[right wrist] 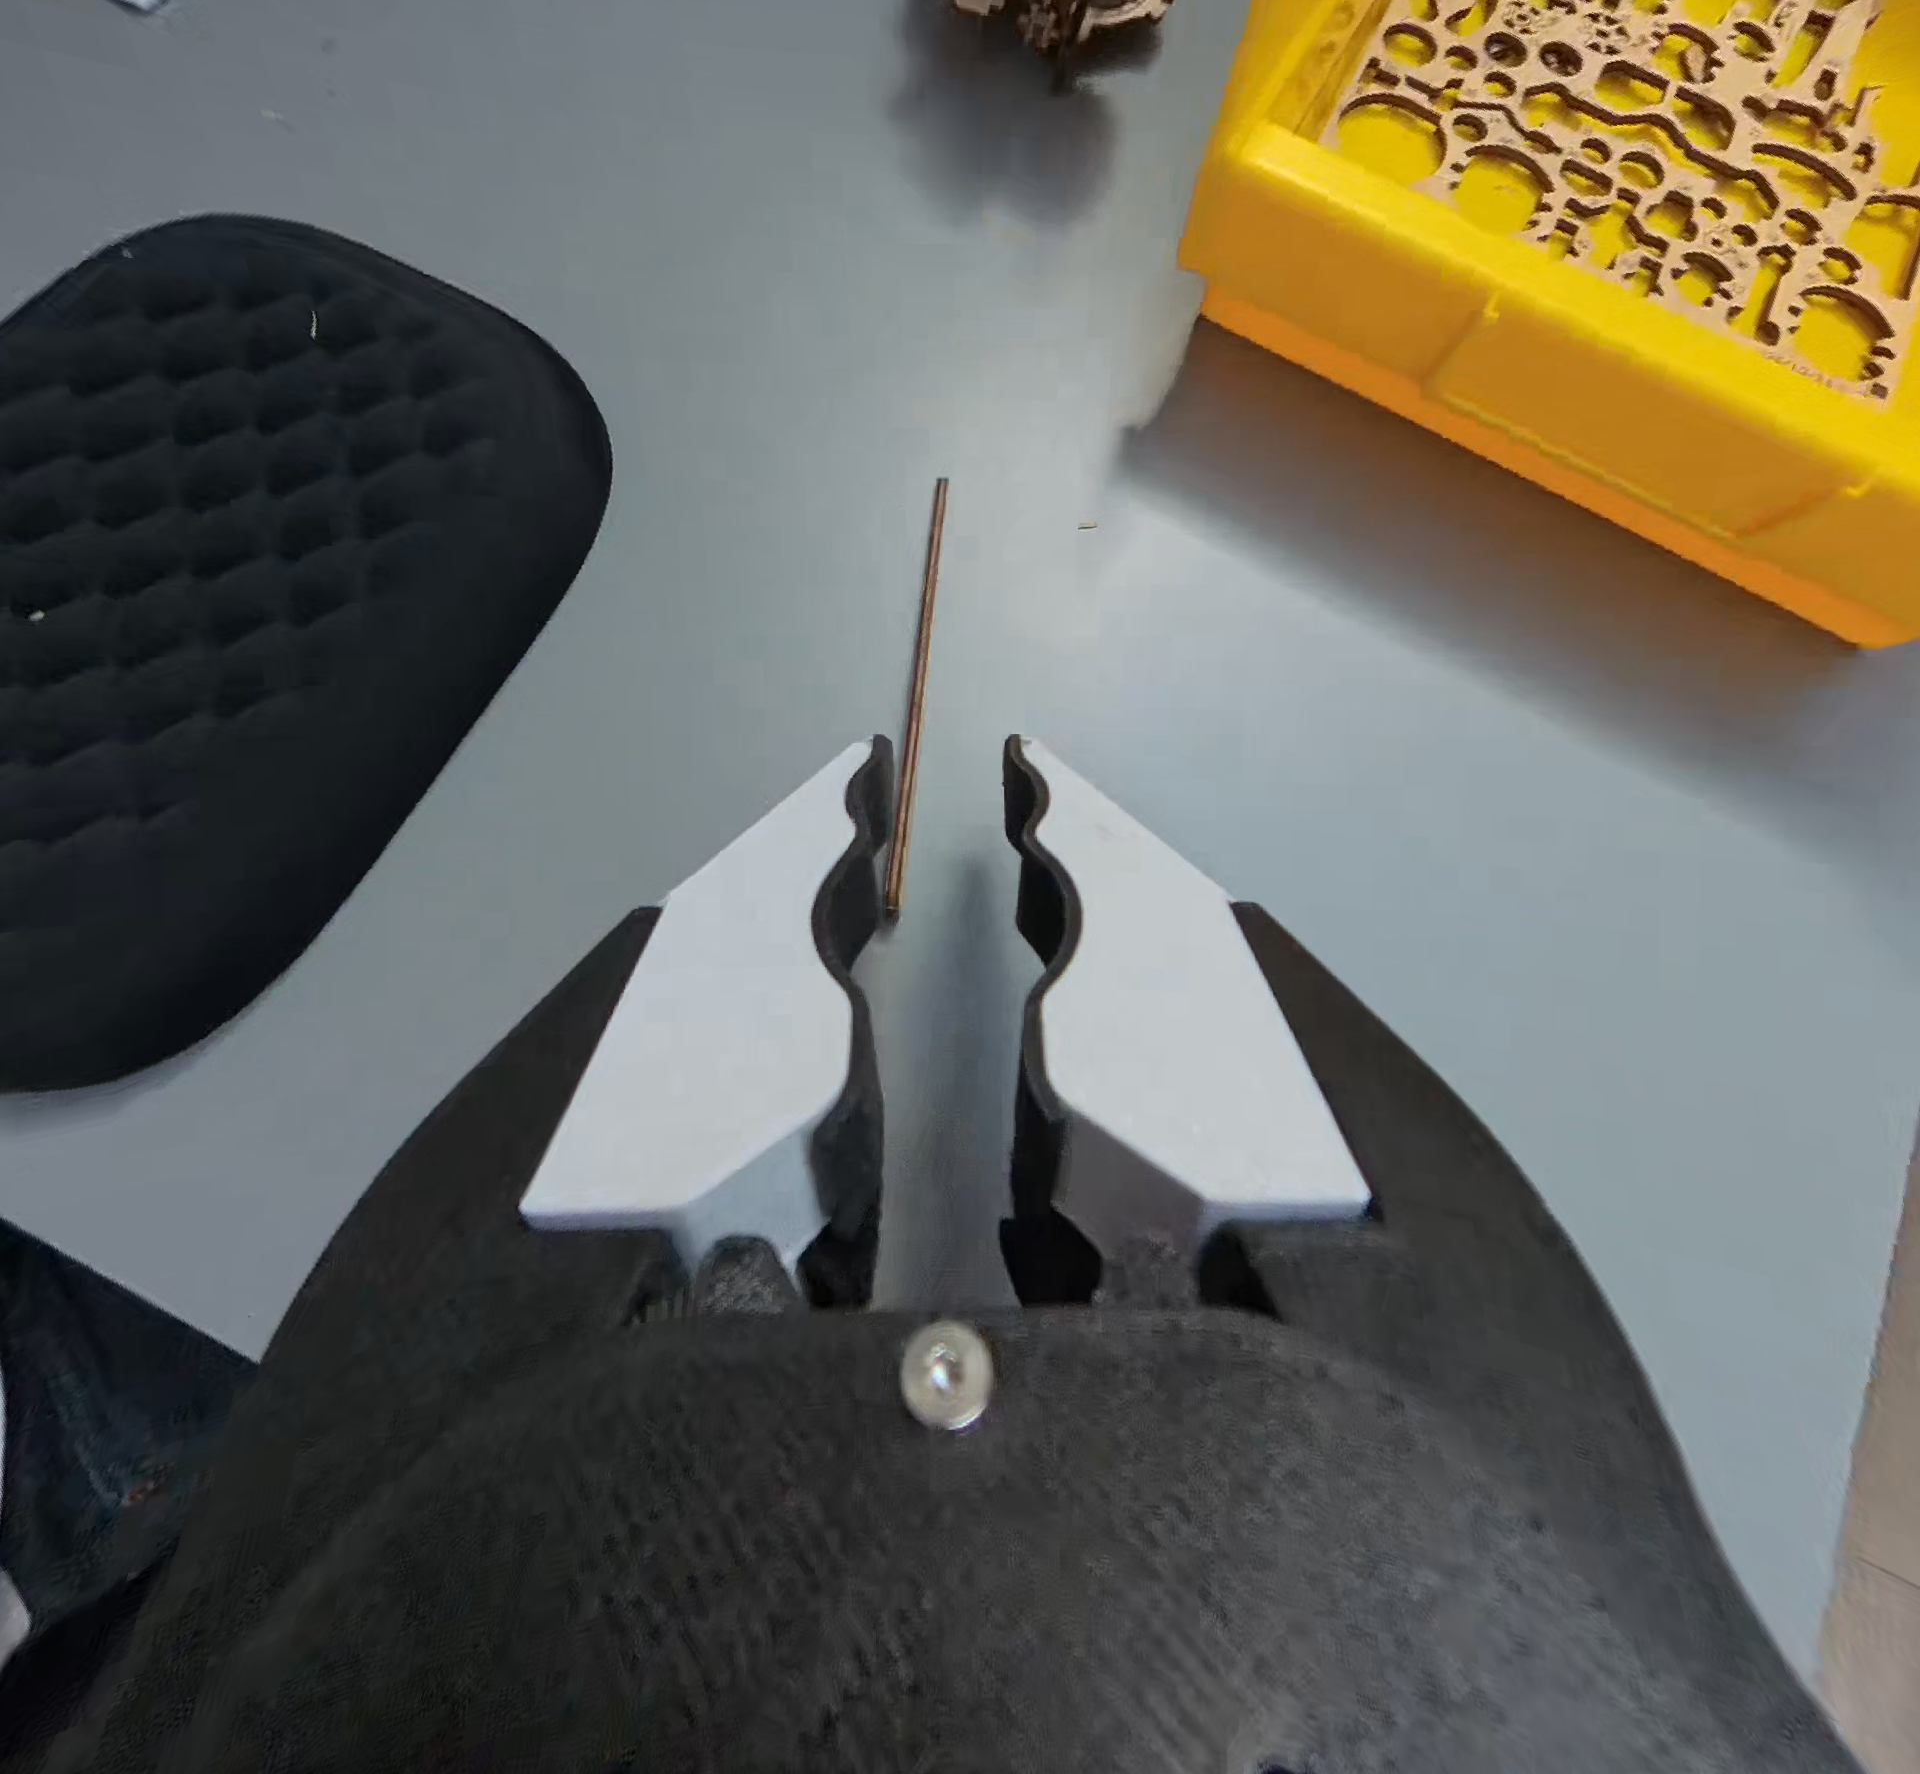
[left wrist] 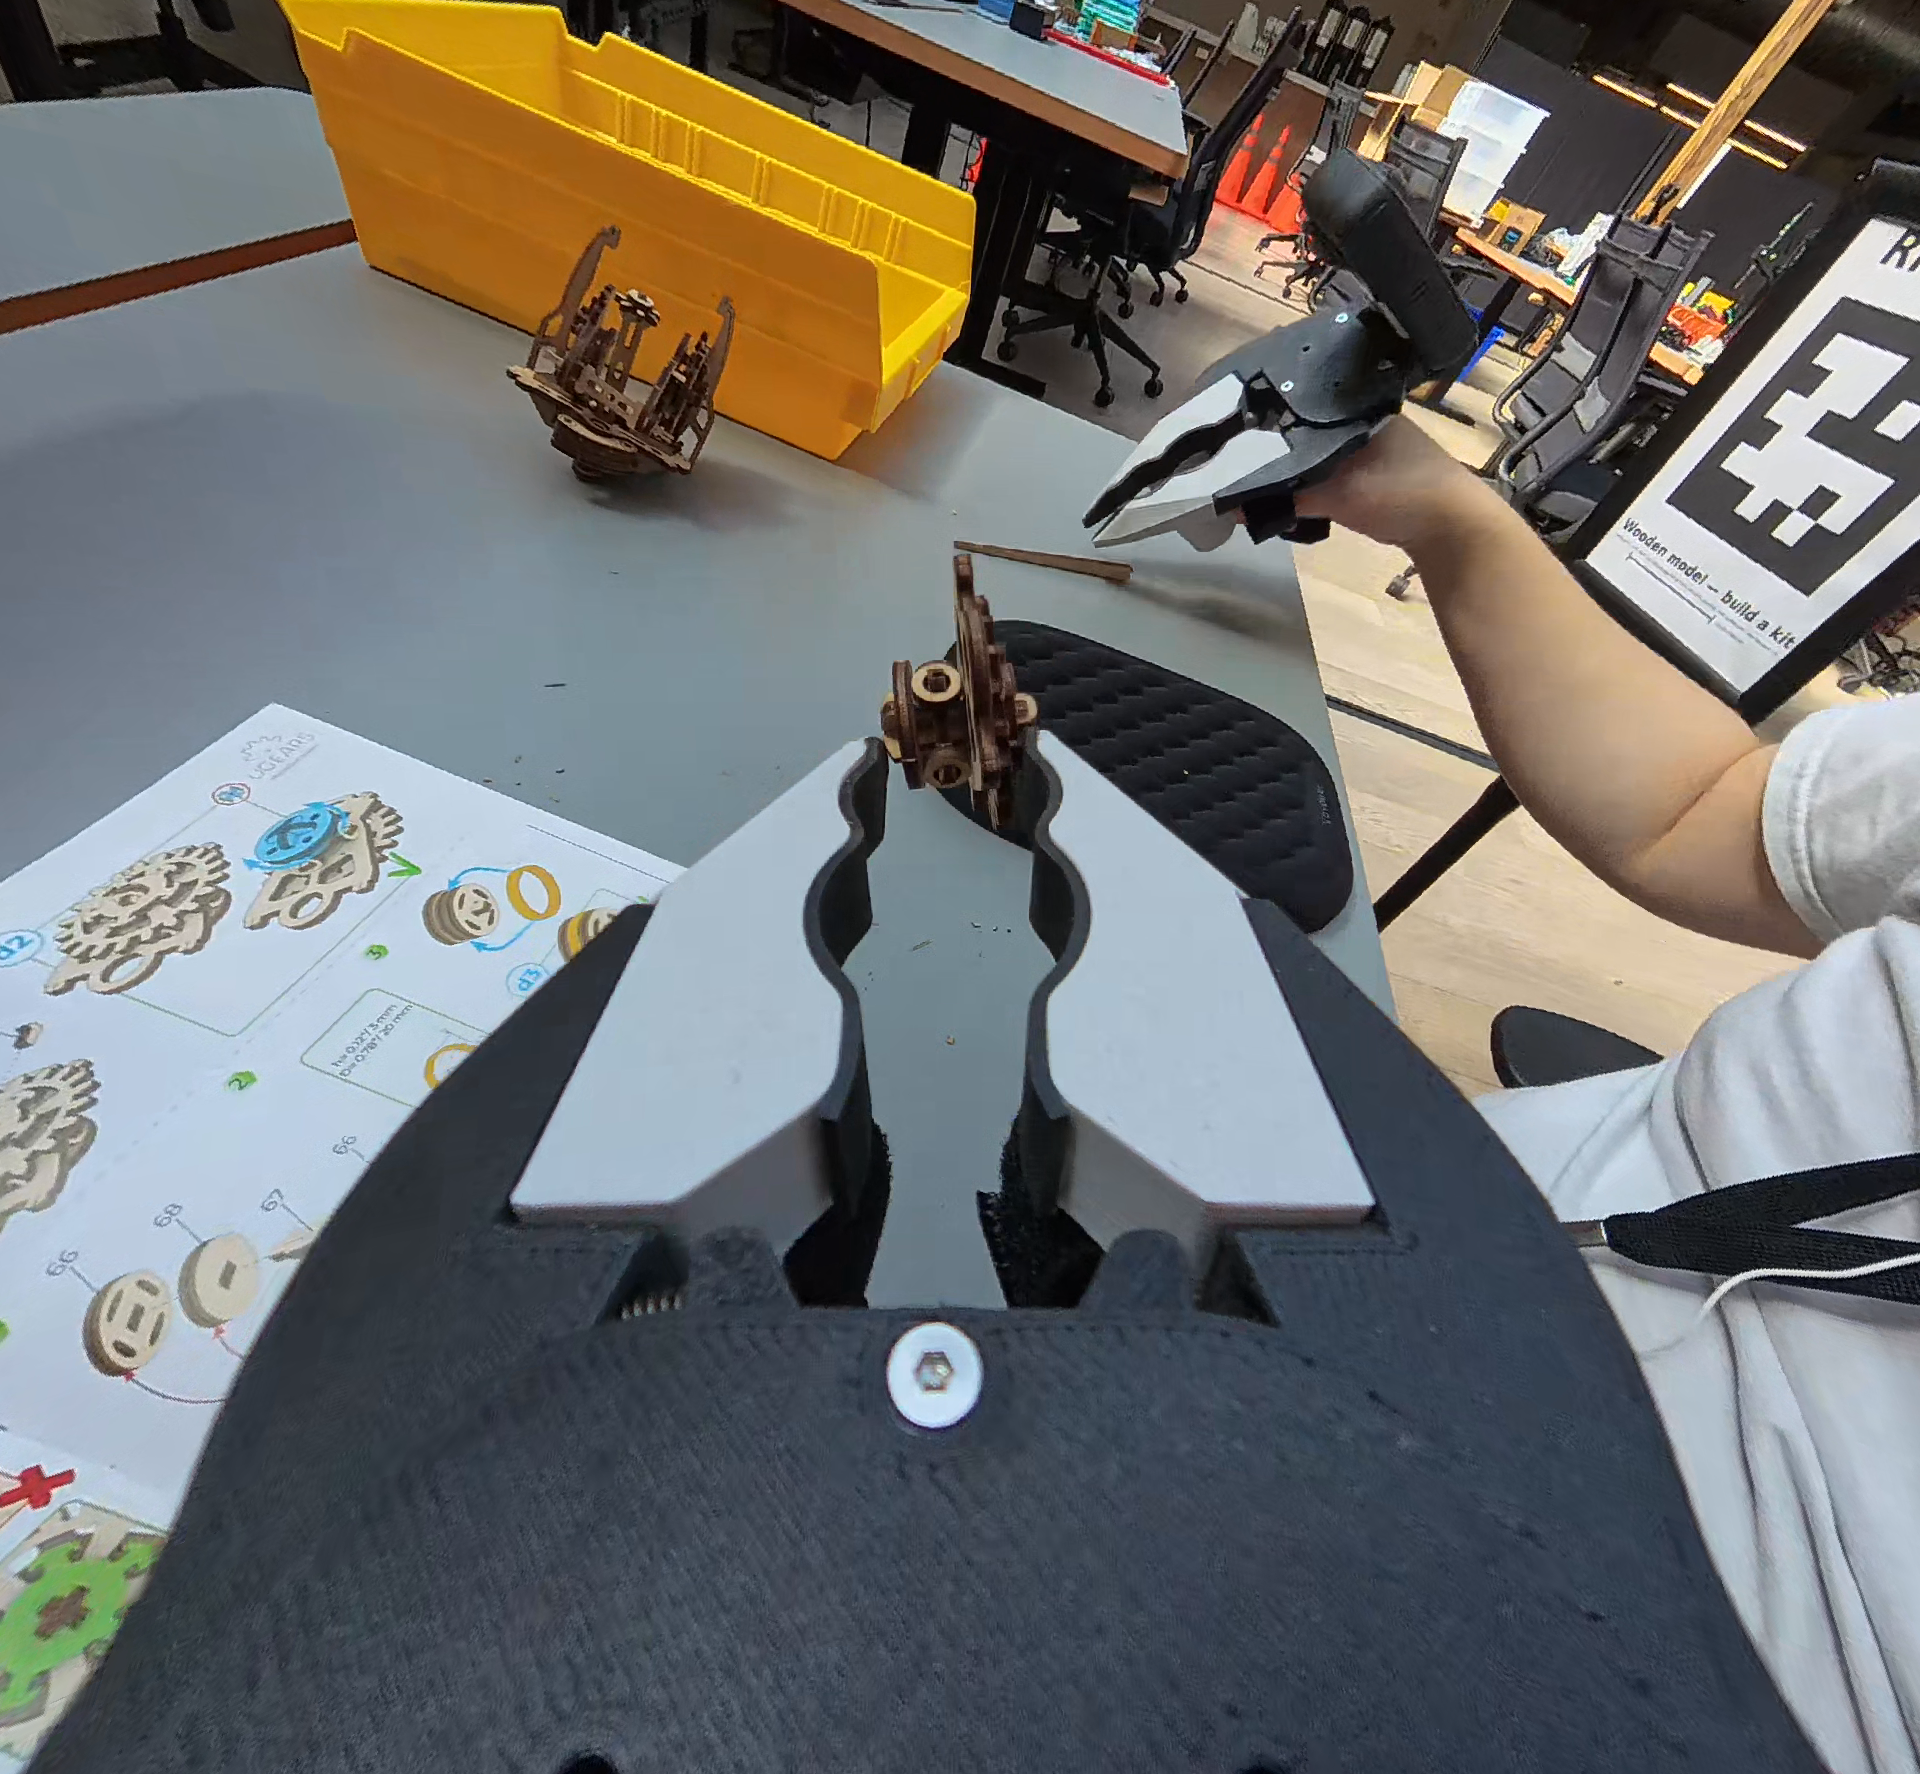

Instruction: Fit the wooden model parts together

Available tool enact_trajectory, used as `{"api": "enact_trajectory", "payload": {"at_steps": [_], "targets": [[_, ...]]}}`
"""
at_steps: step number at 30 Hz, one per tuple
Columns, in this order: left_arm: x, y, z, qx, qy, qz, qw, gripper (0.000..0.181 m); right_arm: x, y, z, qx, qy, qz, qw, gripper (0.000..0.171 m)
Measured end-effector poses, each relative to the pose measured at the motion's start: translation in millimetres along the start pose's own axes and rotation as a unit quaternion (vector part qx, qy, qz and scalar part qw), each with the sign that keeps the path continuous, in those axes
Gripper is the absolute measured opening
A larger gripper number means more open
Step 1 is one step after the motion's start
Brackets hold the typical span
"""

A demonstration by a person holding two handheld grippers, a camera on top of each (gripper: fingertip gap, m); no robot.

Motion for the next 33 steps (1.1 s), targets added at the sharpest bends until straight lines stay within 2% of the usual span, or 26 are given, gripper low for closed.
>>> {"api": "enact_trajectory", "payload": {"at_steps": [1,3,5,7,9,12,14,16,19,23,27,29,31,32,33], "targets": [[1.6,-2.6,0.0,-0.003,-0.003,-0.006,1.0,0.024,4.6,1.8,1.5,-0.036,0.0,-0.055,0.998,0.009],[3.5,-7.9,0.0,-0.011,-0.008,-0.016,1.0,0.024,8.7,7.4,6.9,-0.127,0.012,-0.144,0.981,0.011],[4.1,-11.8,0.8,-0.006,-0.011,-0.021,1.0,0.024,5.9,14.2,8.8,-0.259,0.041,-0.181,0.948,0.013],[5.4,-14.3,4.0,0.009,-0.021,-0.029,0.999,0.024,5.6,19.9,5.7,-0.392,0.068,-0.184,0.899,0.014],[7.7,-17.7,5.8,0.024,-0.019,-0.044,0.999,0.024,9.4,19.9,6.6,-0.465,0.073,-0.246,0.847,0.016],[12.4,-24.8,8.6,0.039,-0.03,-0.055,0.997,0.024,13.9,18.6,3.8,-0.573,0.077,-0.319,0.751,0.026],[16.5,-27.6,7.4,0.028,-0.04,-0.054,0.997,0.024,11.0,23.0,7.4,-0.647,0.055,-0.343,0.679,0.041],[19.3,-28.0,6.2,0.014,-0.052,-0.049,0.997,0.024,8.6,19.6,-1.1,-0.69,0.089,-0.334,0.636,0.04],[19.7,-23.1,5.7,0.01,-0.06,-0.032,0.998,0.024,7.1,16.0,-3.3,-0.79,0.085,-0.332,0.508,0.04],[16.8,-12.4,9.8,0.041,-0.059,-0.005,0.997,0.024,13.1,17.2,-5.4,-0.84,0.118,-0.315,0.425,0.046],[16.3,-6.9,14.4,0.08,-0.052,0.004,0.995,0.024,24.4,7.5,-0.2,-0.86,0.154,-0.323,0.364,0.044],[18.4,-6.9,13.1,0.08,-0.047,0.001,0.996,0.024,33.0,10.2,-1.0,-0.867,0.156,-0.316,0.352,0.043],[21.1,-9.6,11.5,0.072,-0.05,-0.003,0.996,0.024,37.0,11.8,-2.9,-0.864,0.161,-0.329,0.345,0.035],[22.6,-11.6,9.9,0.067,-0.052,-0.007,0.996,0.024,35.0,8.4,-0.6,-0.855,0.17,-0.357,0.336,0.014],[24.0,-13.7,8.0,0.061,-0.052,-0.01,0.997,0.024,32.7,5.4,0.0,-0.847,0.174,-0.38,0.328,0.003]]}}
Point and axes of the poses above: each gripper's, where its closed fingertips meet, x out along the fingers, y out of its top, z = x × y across the jaws, the point moved 5 cm from there along -x, back along the fingers, and after that the axes turned 11 degrees about y, right-handed, at the moved point
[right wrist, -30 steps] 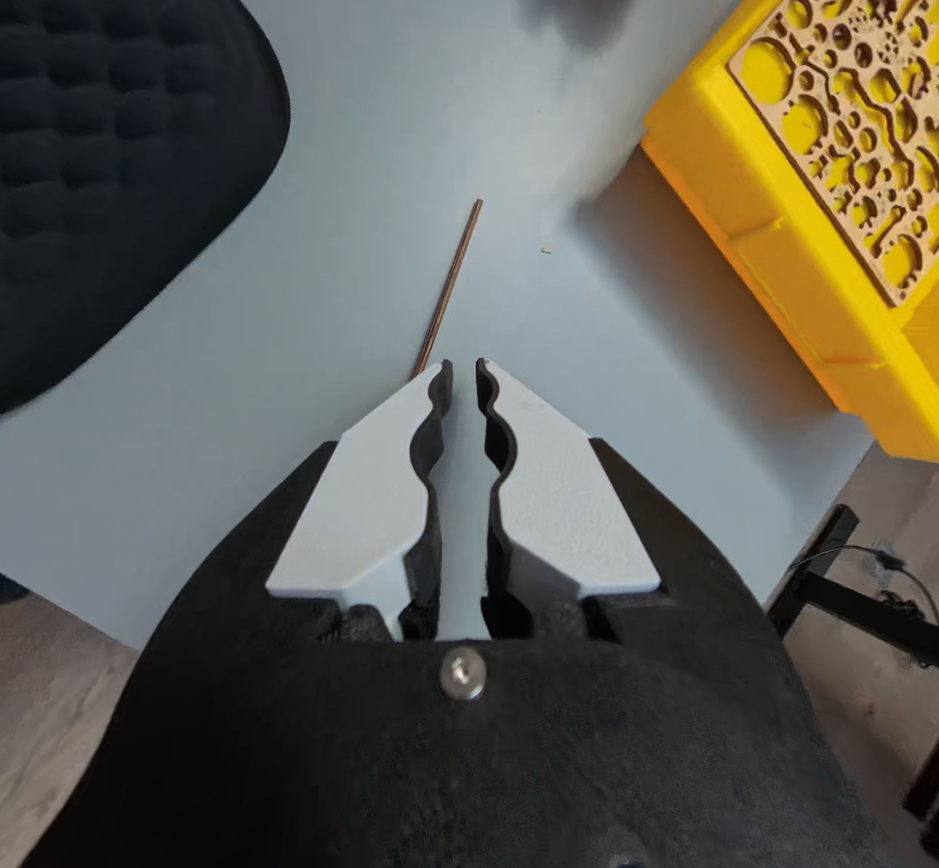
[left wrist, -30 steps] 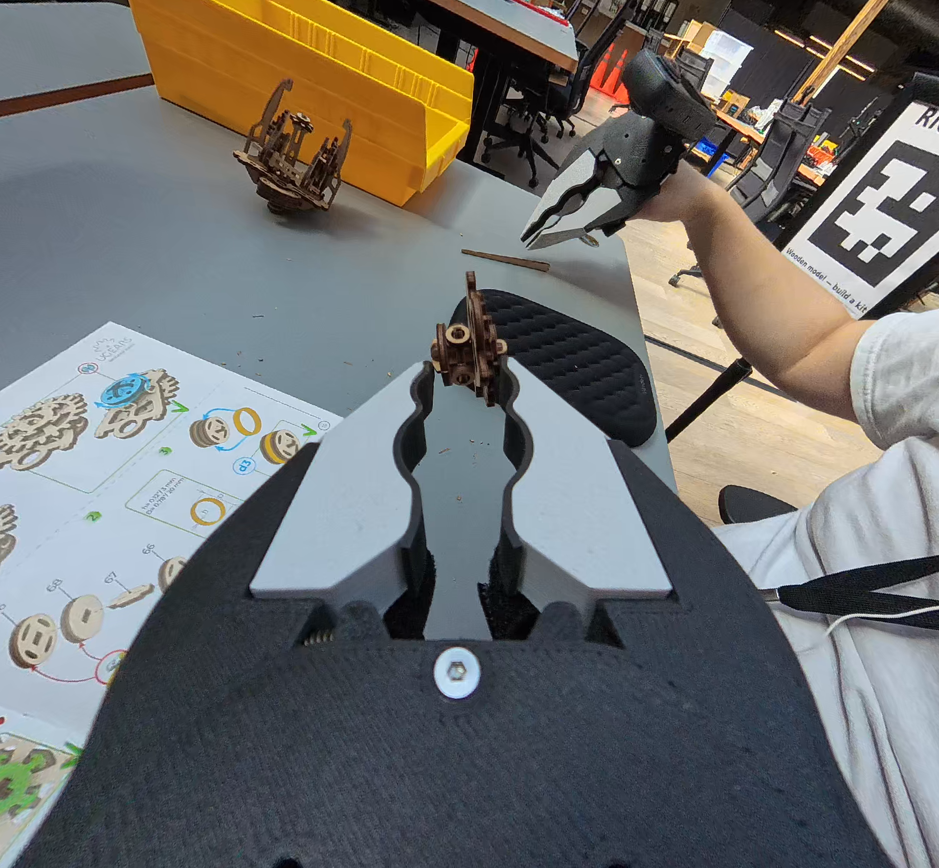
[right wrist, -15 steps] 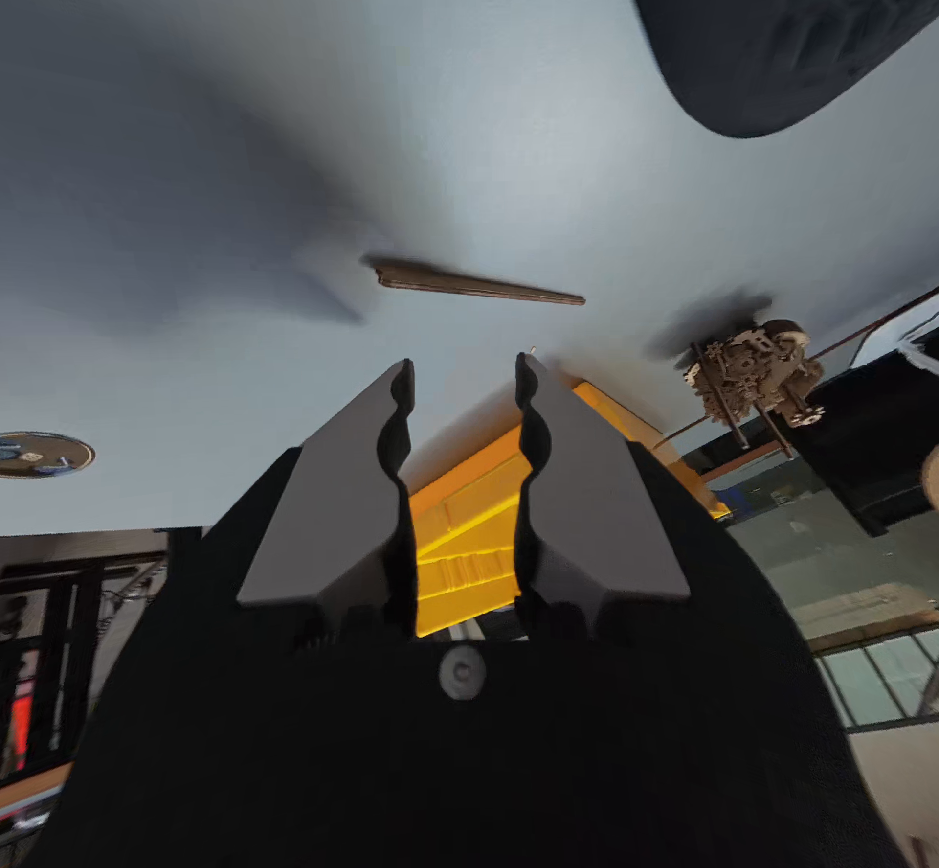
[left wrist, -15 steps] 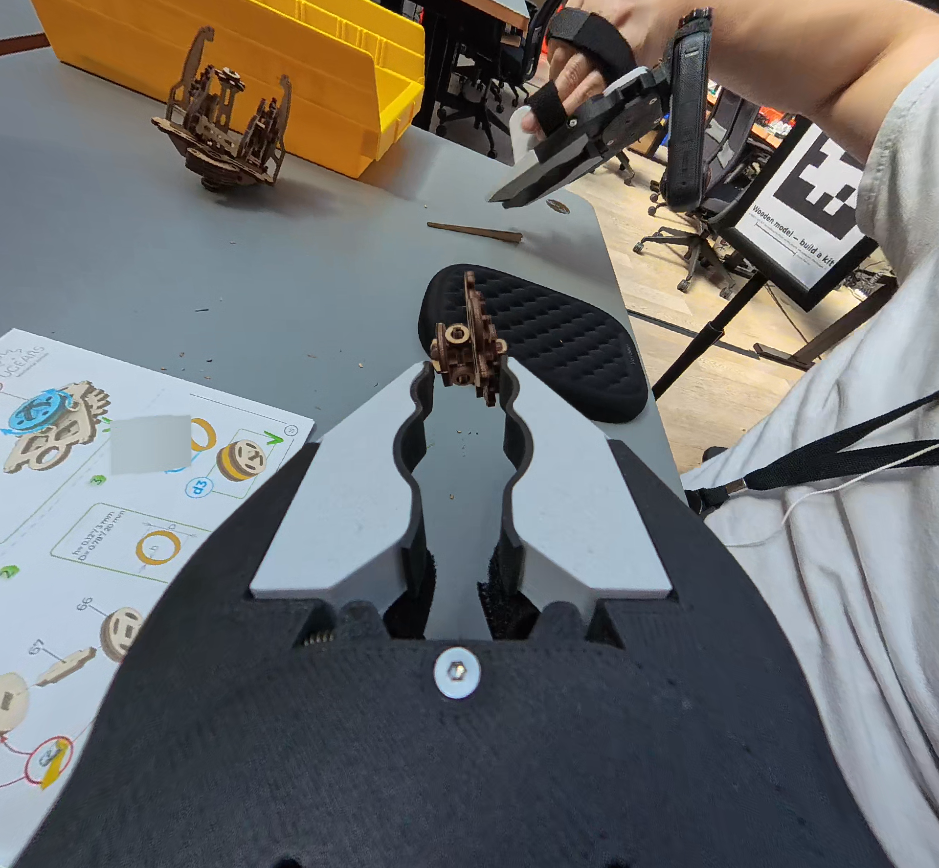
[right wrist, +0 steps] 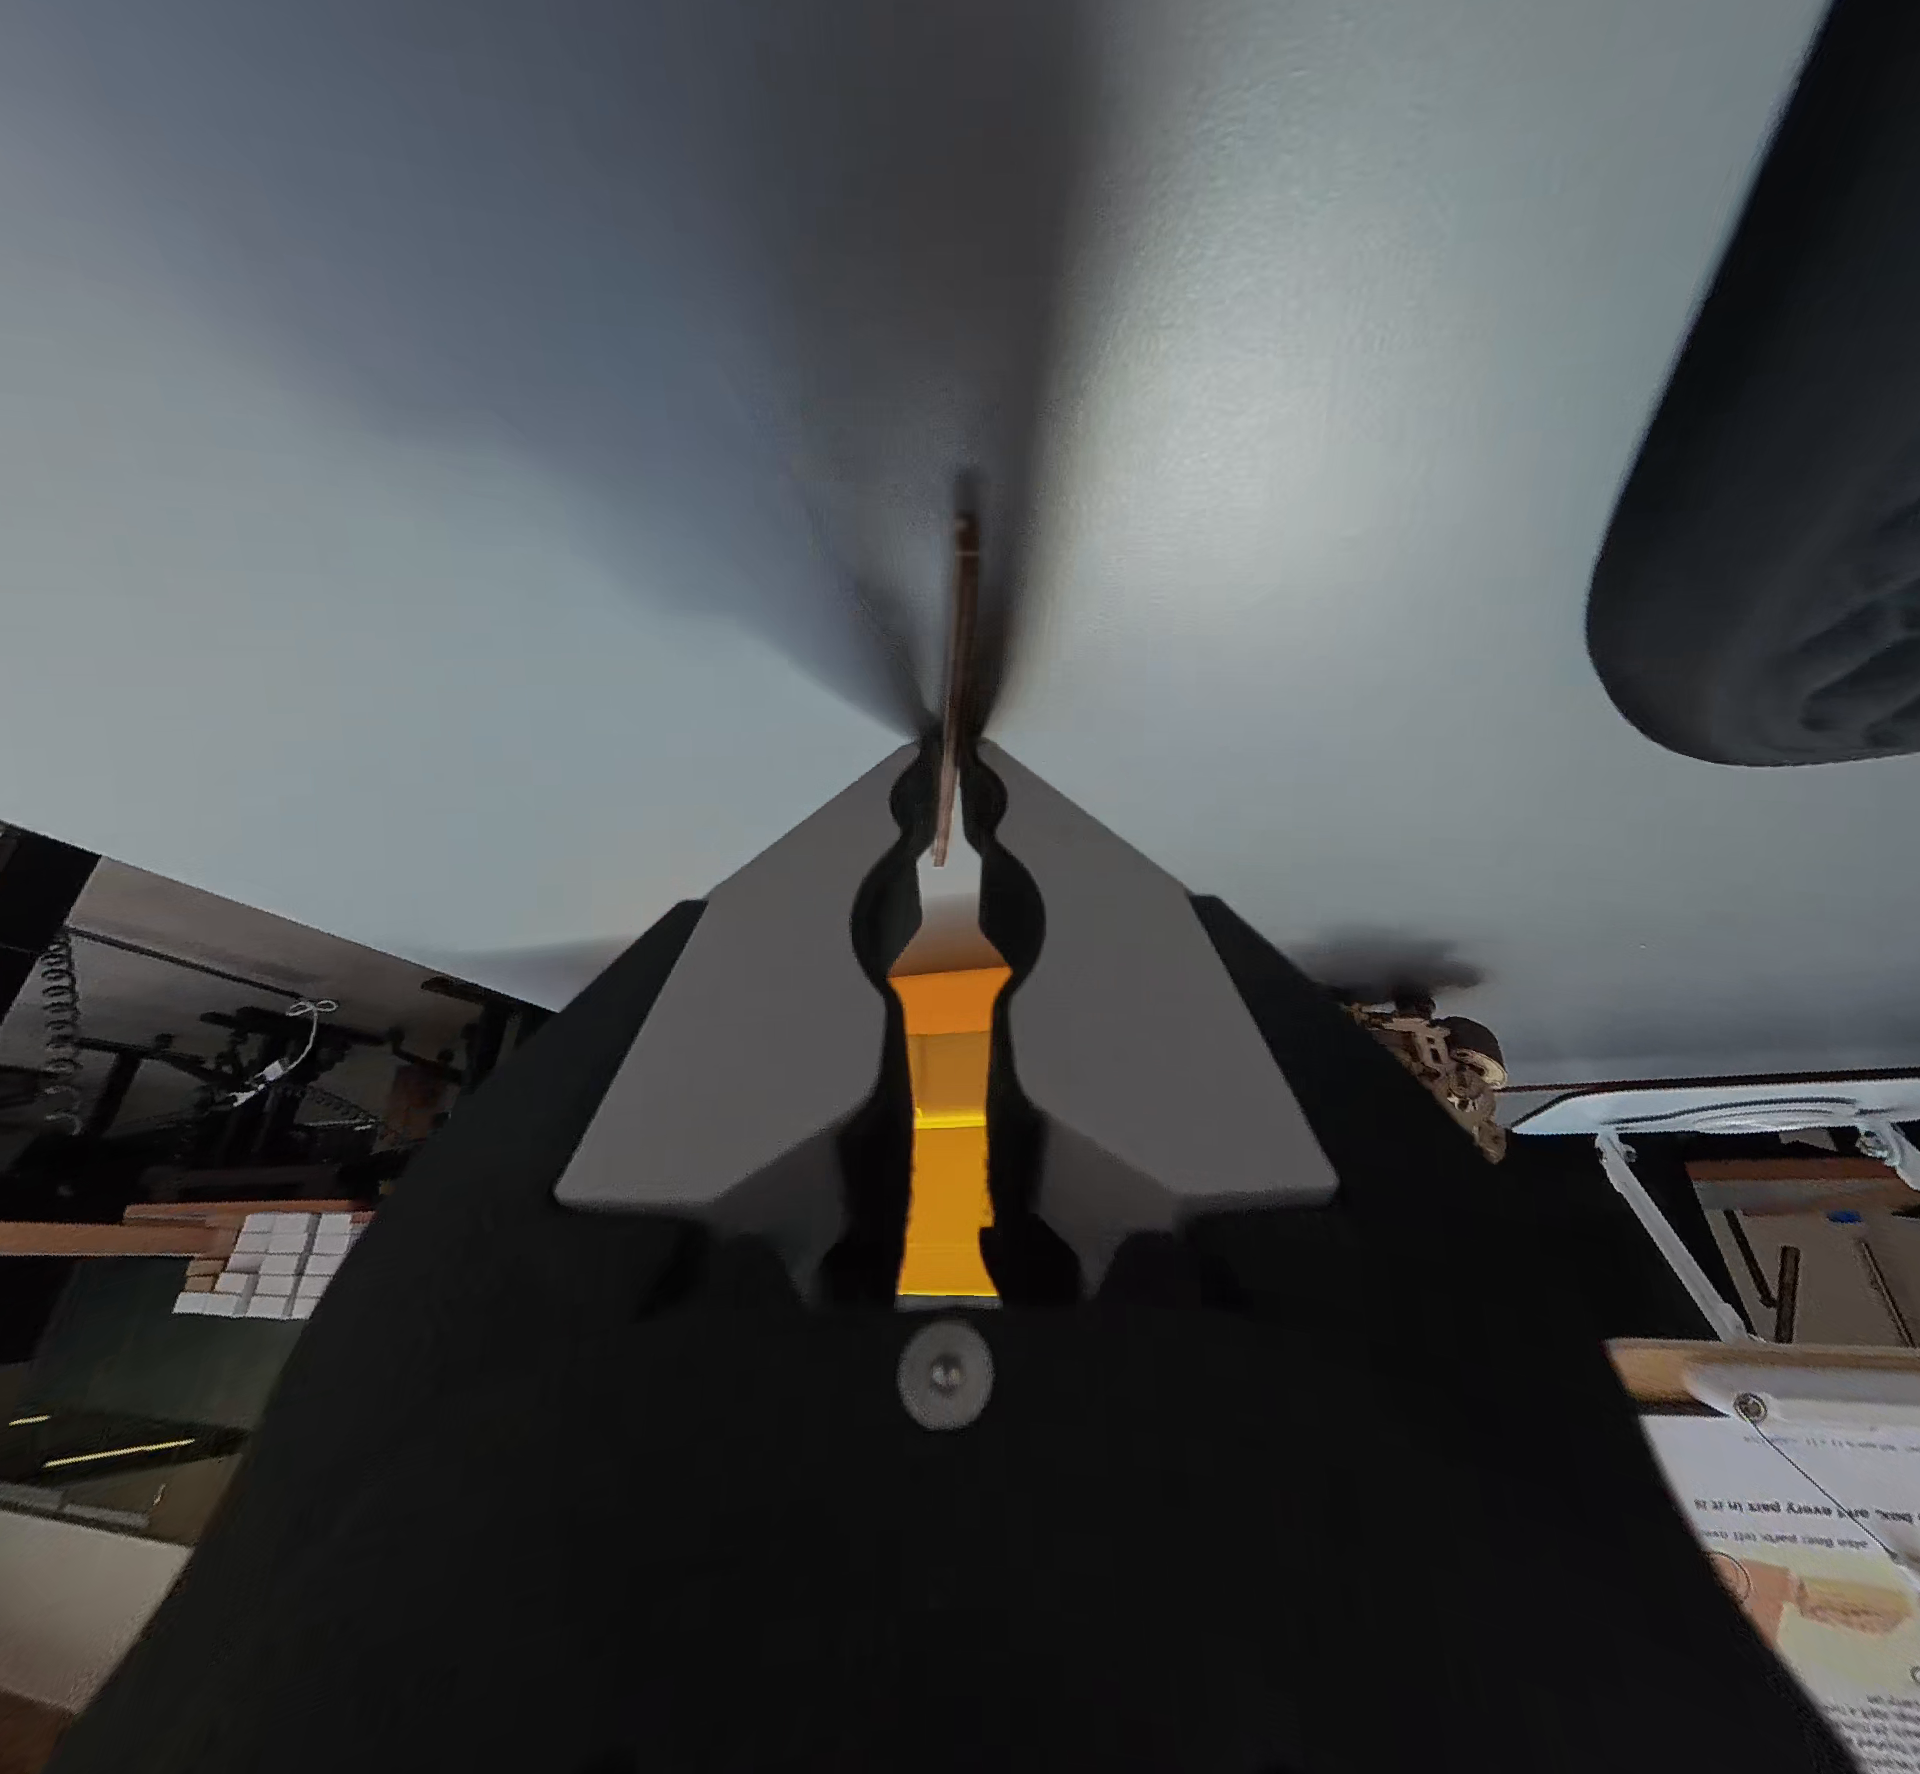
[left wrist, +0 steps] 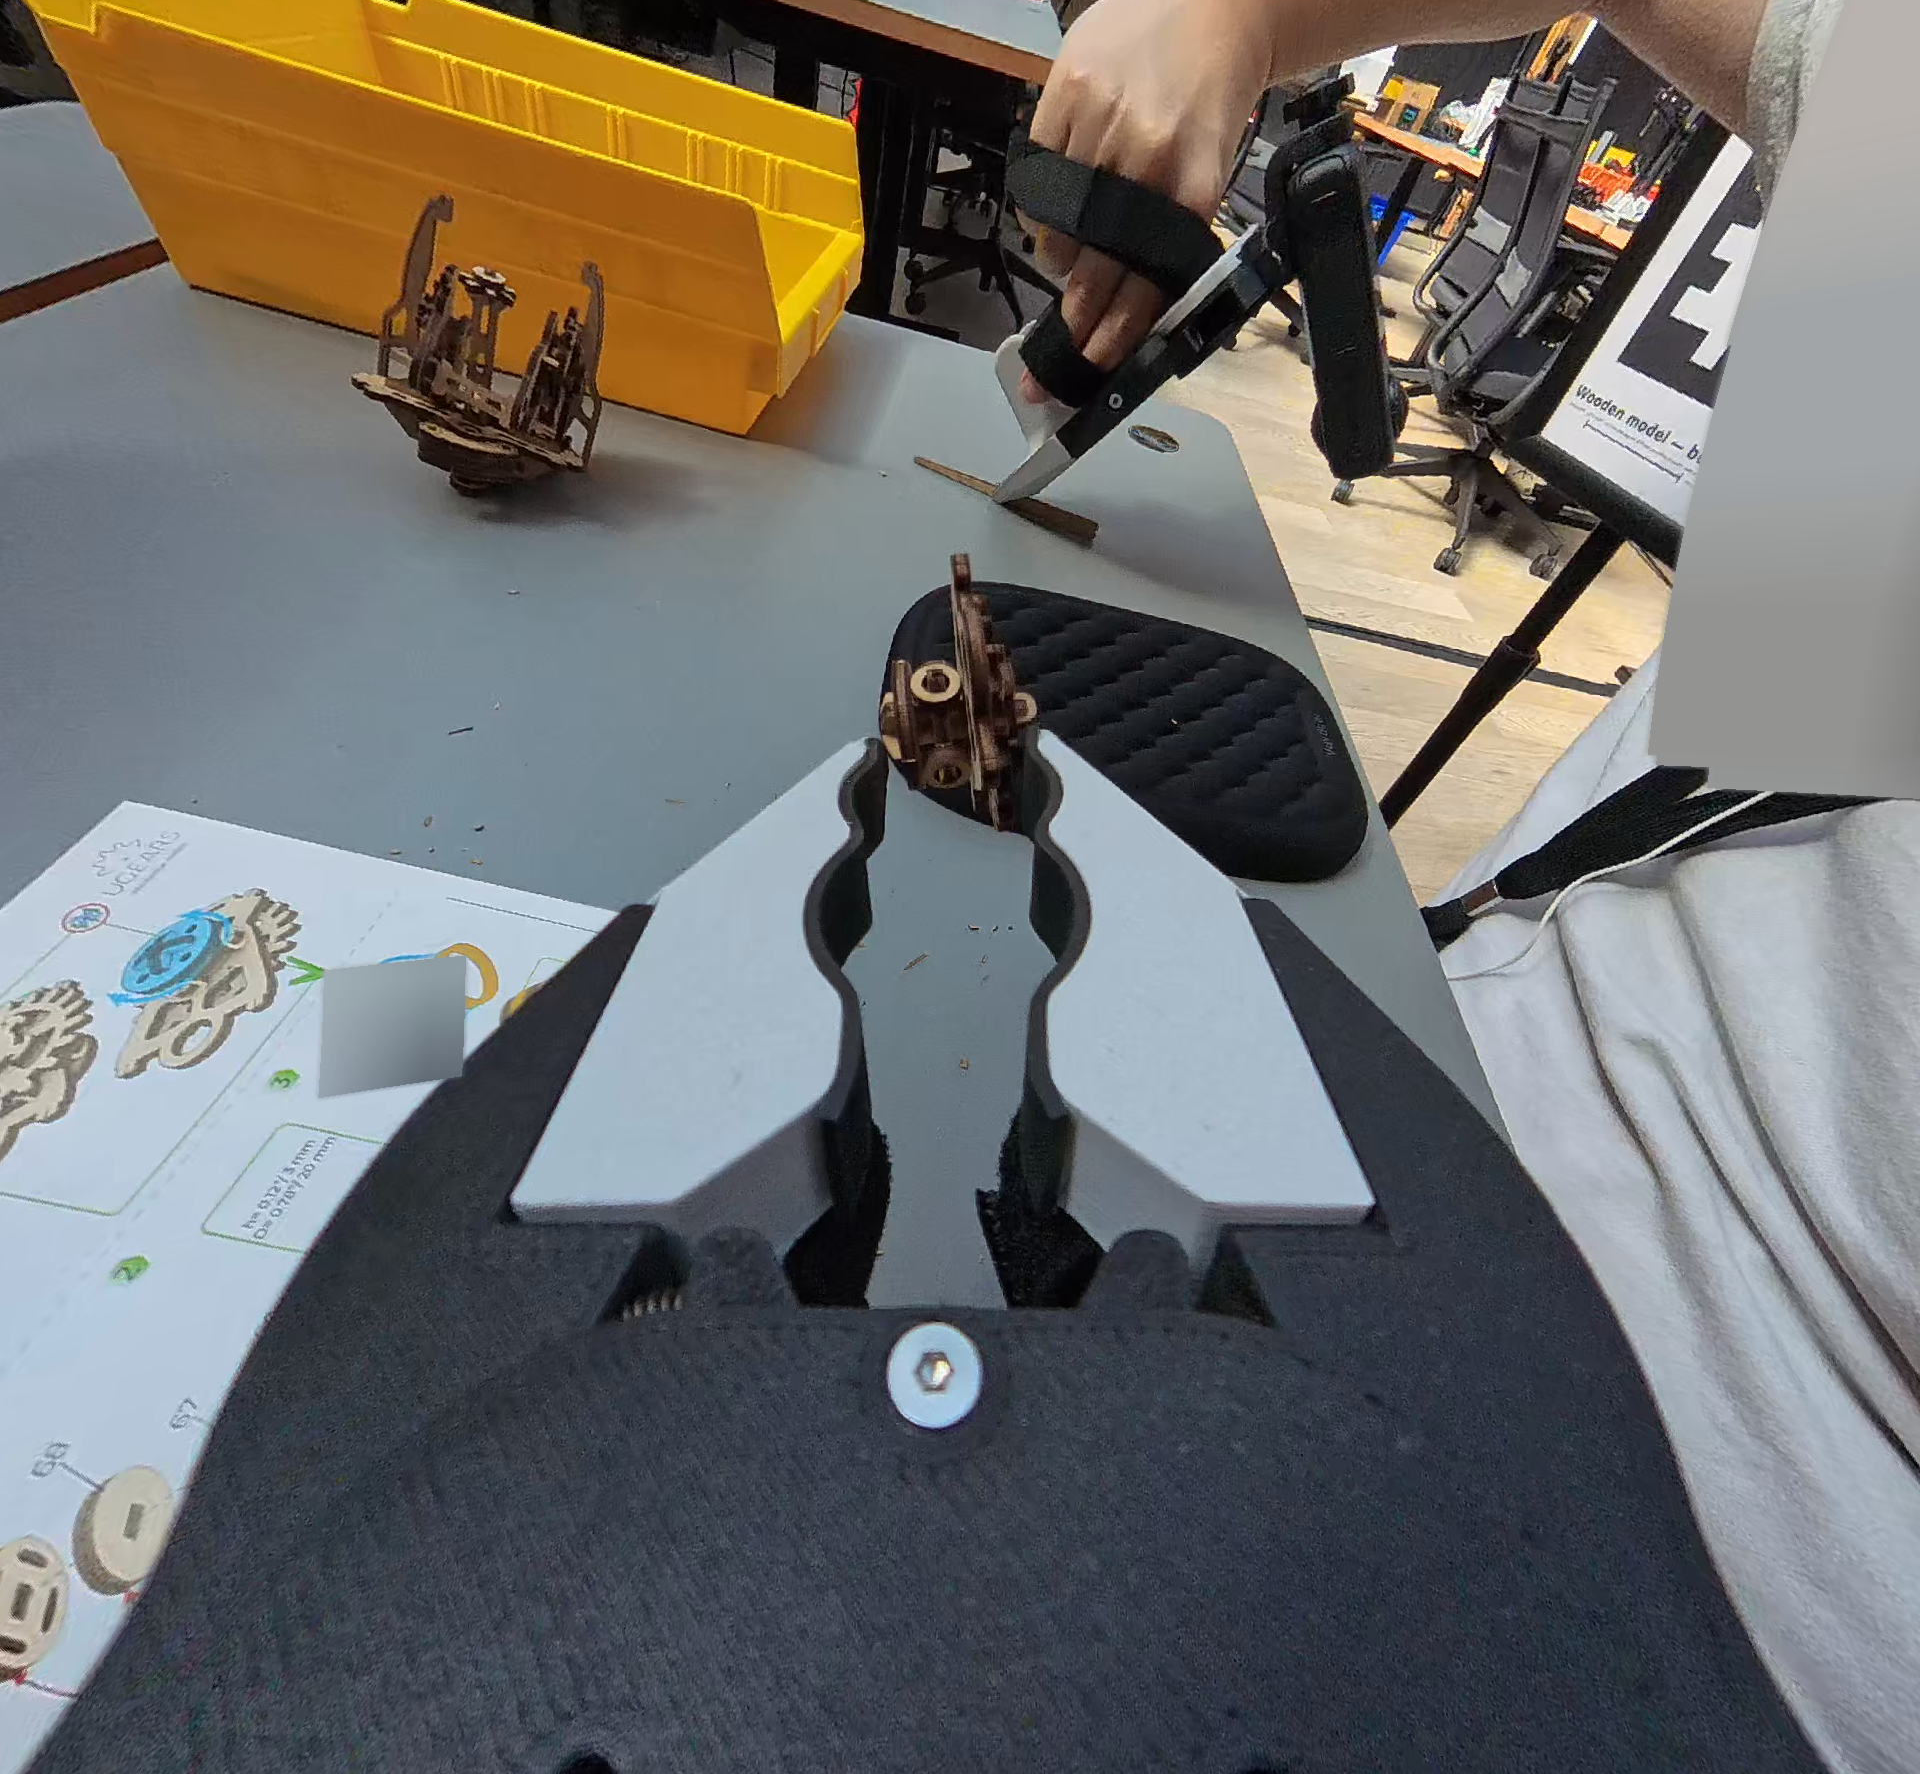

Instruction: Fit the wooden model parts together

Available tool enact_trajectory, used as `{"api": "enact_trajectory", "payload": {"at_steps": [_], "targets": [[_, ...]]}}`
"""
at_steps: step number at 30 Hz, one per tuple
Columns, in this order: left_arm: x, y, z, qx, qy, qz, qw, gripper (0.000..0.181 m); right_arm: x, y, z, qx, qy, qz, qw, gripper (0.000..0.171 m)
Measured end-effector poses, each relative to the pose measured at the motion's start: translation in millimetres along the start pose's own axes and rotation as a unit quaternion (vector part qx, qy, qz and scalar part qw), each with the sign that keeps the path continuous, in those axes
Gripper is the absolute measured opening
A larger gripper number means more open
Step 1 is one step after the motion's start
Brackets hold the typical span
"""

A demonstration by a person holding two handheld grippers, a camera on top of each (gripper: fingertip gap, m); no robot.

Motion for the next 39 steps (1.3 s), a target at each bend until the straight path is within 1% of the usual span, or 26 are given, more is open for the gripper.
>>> {"api": "enact_trajectory", "payload": {"at_steps": [1,2,3,4,5,6,7,8,9,10,11,12,13,14,15,16,19,21,23,24,26,29,35,39], "targets": [[1.0,-1.9,-1.7,-0.008,-0.001,-0.004,1.0,0.024,-1.4,2.8,-0.8,0.002,0.009,-0.001,1.0,0.003],[1.6,-3.4,-3.1,-0.017,-0.002,-0.007,1.0,0.024,-3.9,6.8,-2.7,0.019,0.024,0.015,0.999,0.003],[1.7,-4.5,-4.2,-0.025,-0.002,-0.009,1.0,0.024,-8.1,11.5,-3.2,0.061,0.041,0.052,0.996,0.003],[1.3,-5.0,-5.6,-0.033,0.001,-0.01,0.999,0.024,-13.6,12.9,-0.6,0.124,0.048,0.096,0.986,0.003],[0.6,-5.1,-7.2,-0.041,0.005,-0.009,0.999,0.024,-20.0,9.7,3.5,0.19,0.047,0.144,0.97,0.002],[-0.6,-4.9,-8.3,-0.05,0.008,-0.008,0.999,0.024,-28.3,1.9,9.7,0.258,0.033,0.193,0.946,0.002],[-2.4,-4.1,-9.0,-0.059,0.008,-0.008,0.998,0.024,-40.8,-8.0,19.2,0.326,0.003,0.252,0.911,0.002],[-4.6,-2.2,-10.2,-0.07,0.01,-0.006,0.998,0.024,-59.3,-19.0,33.9,0.395,-0.041,0.331,0.856,0.002],[-7.2,1.1,-12.1,-0.082,0.014,-0.002,0.997,0.024,-83.0,-31.3,51.7,0.459,-0.091,0.426,0.774,0.002],[-10.2,5.5,-13.6,-0.096,0.016,0.004,0.995,0.024,-106.7,-43.4,68.1,0.503,-0.13,0.52,0.677,0.001],[-13.8,10.4,-14.3,-0.108,0.012,0.009,0.994,0.023,-125.3,-51.3,81.6,0.528,-0.143,0.602,0.581,0.002],[-17.7,15.2,-14.6,-0.119,0.008,0.012,0.993,0.023,-140.1,-52.6,94.3,0.526,-0.143,0.673,0.5,0.001],[-22.1,19.1,-15.2,-0.123,0.007,0.013,0.992,0.023,-149.2,-49.9,107.3,0.513,-0.147,0.723,0.438,0.001],[-26.7,21.4,-16.7,-0.122,0.012,0.008,0.992,0.023,-151.3,-42.2,121.6,0.499,-0.144,0.753,0.405,0.001],[-31.2,21.9,-18.4,-0.119,0.018,-0.003,0.993,0.024,-149.4,-31.5,137.2,0.485,-0.138,0.768,0.395,0.001],[-35.5,20.5,-18.9,-0.116,0.018,-0.021,0.993,0.024,-145.4,-20.5,153.6,0.473,-0.132,0.777,0.395,0.002],[-47.3,15.2,-19.8,-0.112,0.025,-0.078,0.99,0.024,-140.7,6.6,196.0,0.44,-0.089,0.794,0.409,0.002],[-54.9,15.8,-22.0,-0.104,0.042,-0.082,0.99,0.024,-140.8,16.6,216.3,0.435,-0.053,0.788,0.432,0.002],[-61.1,17.6,-21.6,-0.113,0.038,-0.08,0.99,0.024,-139.5,22.5,231.1,0.435,-0.037,0.771,0.464,0.002],[-63.1,18.3,-22.0,-0.116,0.037,-0.079,0.989,0.024,-139.4,24.1,236.8,0.435,-0.031,0.765,0.474,0.002],[-64.6,18.6,-22.8,-0.113,0.037,-0.084,0.989,0.023,-139.5,28.5,245.1,0.431,-0.009,0.757,0.49,0.002],[-62.1,20.1,-21.5,-0.104,0.033,-0.1,0.989,0.024,-135.5,33.2,254.7,0.429,0.002,0.745,0.511,0.002],[-51.9,22.1,-16.8,-0.061,0.025,-0.146,0.987,0.024,-132.3,39.3,260.4,0.428,0.009,0.732,0.529,0.002],[-47.3,20.1,-13.8,-0.04,0.021,-0.164,0.985,0.024,-130.3,39.1,259.0,0.428,0.015,0.736,0.525,0.002]]}}
Point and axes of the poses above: each gripper's, where its closed fingertips meet, x out along the fingers, y out of its top, z = x × y across the jaws, the point moved 5 cm from there along -x, back along the fingers, and after that the axes turned 11 degrees about y, right-handed, at the moved point
